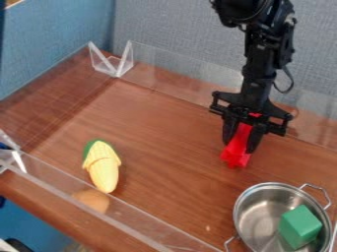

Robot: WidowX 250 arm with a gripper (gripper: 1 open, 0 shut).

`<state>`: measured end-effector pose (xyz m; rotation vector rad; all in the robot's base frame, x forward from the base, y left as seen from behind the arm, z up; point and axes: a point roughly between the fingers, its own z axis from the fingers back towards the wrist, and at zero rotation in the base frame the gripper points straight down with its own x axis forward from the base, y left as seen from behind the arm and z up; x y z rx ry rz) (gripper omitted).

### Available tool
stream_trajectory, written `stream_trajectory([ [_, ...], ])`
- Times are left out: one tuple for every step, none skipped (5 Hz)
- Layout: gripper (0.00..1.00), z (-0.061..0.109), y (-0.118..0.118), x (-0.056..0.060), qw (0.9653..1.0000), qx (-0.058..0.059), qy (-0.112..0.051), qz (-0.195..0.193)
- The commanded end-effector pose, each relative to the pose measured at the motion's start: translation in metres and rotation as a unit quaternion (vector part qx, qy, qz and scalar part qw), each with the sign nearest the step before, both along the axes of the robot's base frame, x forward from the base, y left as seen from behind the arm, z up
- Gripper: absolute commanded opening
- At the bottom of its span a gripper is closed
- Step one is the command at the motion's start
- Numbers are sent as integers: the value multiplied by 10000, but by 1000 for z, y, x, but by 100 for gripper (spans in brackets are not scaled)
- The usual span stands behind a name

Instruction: Put the red object to the right side of the table

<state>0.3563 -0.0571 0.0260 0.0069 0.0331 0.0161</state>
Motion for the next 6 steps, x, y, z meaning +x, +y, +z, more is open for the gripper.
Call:
stream_trajectory([
  [0,-28,17,13,9999,-32,23,-129],
  [0,-29,24,13,9999,-64,76,-8],
  [100,-25,14,16,9999,-69,89,14],
  [100,-15,17,8,9999,-67,85,32],
  [100,-6,18,-1,9999,-87,72,61],
  [100,9,22,-4,10000,-95,26,1],
])
